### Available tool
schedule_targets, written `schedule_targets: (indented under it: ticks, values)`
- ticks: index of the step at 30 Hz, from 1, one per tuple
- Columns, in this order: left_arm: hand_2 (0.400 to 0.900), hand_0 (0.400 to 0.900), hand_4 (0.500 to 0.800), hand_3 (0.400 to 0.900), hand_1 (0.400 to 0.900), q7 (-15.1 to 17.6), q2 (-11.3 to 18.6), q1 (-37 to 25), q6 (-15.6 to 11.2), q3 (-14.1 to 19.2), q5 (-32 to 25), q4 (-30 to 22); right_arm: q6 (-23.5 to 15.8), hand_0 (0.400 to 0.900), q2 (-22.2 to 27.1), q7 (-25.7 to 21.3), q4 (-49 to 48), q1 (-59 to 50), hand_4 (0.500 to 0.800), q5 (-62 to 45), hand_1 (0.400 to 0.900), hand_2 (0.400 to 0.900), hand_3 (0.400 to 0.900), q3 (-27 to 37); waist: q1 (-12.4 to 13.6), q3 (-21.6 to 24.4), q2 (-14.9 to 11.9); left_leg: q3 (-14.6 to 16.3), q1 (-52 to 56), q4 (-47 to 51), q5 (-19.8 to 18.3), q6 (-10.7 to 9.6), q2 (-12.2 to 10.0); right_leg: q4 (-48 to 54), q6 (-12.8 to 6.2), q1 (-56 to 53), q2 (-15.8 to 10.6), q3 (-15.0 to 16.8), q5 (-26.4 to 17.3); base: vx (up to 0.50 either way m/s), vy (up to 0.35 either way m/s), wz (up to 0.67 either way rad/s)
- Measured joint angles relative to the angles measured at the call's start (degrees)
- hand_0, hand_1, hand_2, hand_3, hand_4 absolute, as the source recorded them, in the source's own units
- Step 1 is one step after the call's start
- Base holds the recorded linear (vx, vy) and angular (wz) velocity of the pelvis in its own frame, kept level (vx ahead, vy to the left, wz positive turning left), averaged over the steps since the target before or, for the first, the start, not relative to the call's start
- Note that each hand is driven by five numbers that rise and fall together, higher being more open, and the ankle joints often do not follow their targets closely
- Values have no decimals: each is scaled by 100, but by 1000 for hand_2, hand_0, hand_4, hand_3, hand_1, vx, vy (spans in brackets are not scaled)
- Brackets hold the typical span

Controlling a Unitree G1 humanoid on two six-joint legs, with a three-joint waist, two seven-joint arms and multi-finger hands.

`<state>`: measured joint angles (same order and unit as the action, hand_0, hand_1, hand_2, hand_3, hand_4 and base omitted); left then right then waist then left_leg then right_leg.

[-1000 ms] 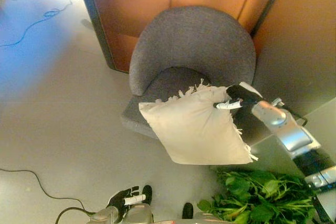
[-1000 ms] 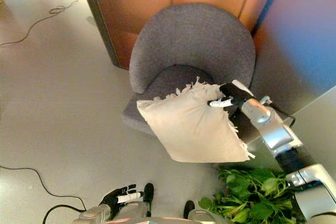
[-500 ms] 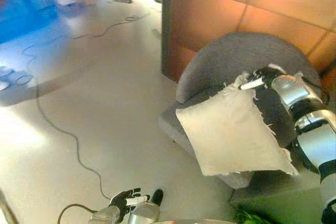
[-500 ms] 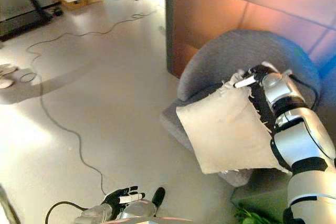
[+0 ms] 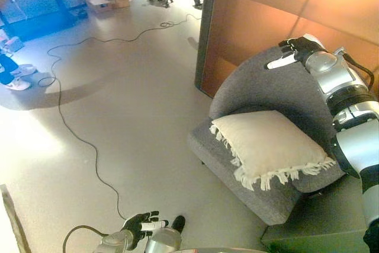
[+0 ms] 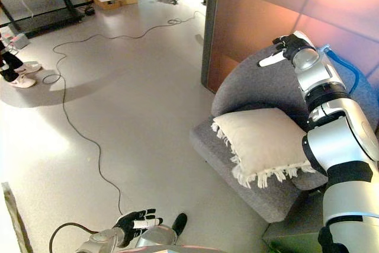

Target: Pick up the pillow and put it on the sofa.

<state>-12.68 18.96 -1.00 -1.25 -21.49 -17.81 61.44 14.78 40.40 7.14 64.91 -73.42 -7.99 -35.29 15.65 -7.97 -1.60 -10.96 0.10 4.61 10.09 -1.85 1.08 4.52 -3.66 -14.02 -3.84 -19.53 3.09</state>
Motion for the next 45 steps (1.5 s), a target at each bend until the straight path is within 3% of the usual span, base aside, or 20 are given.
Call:
schedule_targets:
  ticks: [5, 11, 14, 18, 22, 25, 30, 36, 41, 45]
  values:
    - [900, 900, 800, 900, 900, -33, 78, 80, 46, -2, 13, 11, 6, 900, -69, -308, -619, 678, 800, -819, 900, 900, 900, 678, -316, 83, -32, 220, 48, 0, -33, 44, -37, 11, 2, 45, -12, 219, -37, -84, 17, -25]
    - [900, 900, 800, 900, 900, -25, 58, 217, 126, 52, 5, 2, -11, 900, -744, -813, -2515, 3006, 800, -1465, 900, 900, 900, 1521, -782, 164, -60, 562, 106, 3, -97, 43, -134, -37, 30, 162, -3, 554, -57, -107, 23, -35]
    - [900, 900, 800, 900, 900, 84, -84, 276, 132, 87, -4, 0, -29, 900, -1388, -1056, -3101, 4273, 800, -1714, 900, 900, 900, 1540, -1078, 166, -54, 758, 113, 5, -135, 38, -189, -66, 52, 256, 9, 758, -76, -96, 23, -35]
    - [900, 900, 800, 900, 900, 338, -292, 408, 123, 124, -2, -81, -181, 900, -1972, -1226, -3262, 5929, 800, -1838, 900, 900, 900, 1635, -1274, 139, -17, 994, 207, 55, -218, 40, -236, -52, 49, 276, 5, 992, -93, -97, 23, -29]
    - [900, 900, 800, 900, 900, 366, -309, 440, 128, 161, -3, -82, -288, 900, -2056, -1429, -3240, 6799, 800, -1838, 900, 900, 900, 1588, -1467, 113, 28, 1187, 286, 62, -268, 17, -293, -12, 65, 279, 19, 1177, -134, -76, 24, -22]
    - [900, 900, 800, 900, 900, 408, -323, 471, 125, 175, -4, -83, -413, 900, -2166, -1467, -3039, 7144, 800, -1836, 900, 900, 900, 1600, -1564, 117, 35, 1272, 336, 63, -301, -4, -329, -7, 62, 271, 18, 1275, -131, -49, 4, -14]
    - [900, 900, 800, 900, 900, 330, -335, 438, 120, 180, -3, -61, -410, 900, -2397, -1292, -1602, 7245, 800, -1832, 900, 900, 900, 1660, -1696, 190, 70, 1338, 370, 63, -325, -7, -344, -10, 62, 270, 22, 1339, -132, -45, -6, -9]
    - [900, 900, 800, 900, 900, 205, -390, 367, 90, 169, 5, 318, -196, 900, -2593, -660, 494, 7264, 800, -1159, 900, 900, 900, 1833, -1692, 378, 134, 1414, 416, 63, -368, -6, -353, -4, 59, 273, 18, 1427, -130, -4, -5, -7]
    - [900, 900, 800, 900, 900, 136, -431, 369, 41, 170, 132, 414, 93, 900, -2619, -507, 659, 7314, 800, -964, 900, 900, 900, 2207, -1686, 488, 144, 1458, 465, 63, -408, -21, -366, -21, 61, 255, 22, 1469, -128, 48, 9, -5]
    - [900, 900, 800, 900, 900, 65, -435, 370, -24, 172, 200, 507, 100, 900, -2619, -449, 749, 7318, 800, -929, 900, 900, 900, 2234, -1688, 595, 138, 1479, 483, 63, -419, -17, -366, -36, 61, 255, 21, 1496, -127, 22, 17, -7]
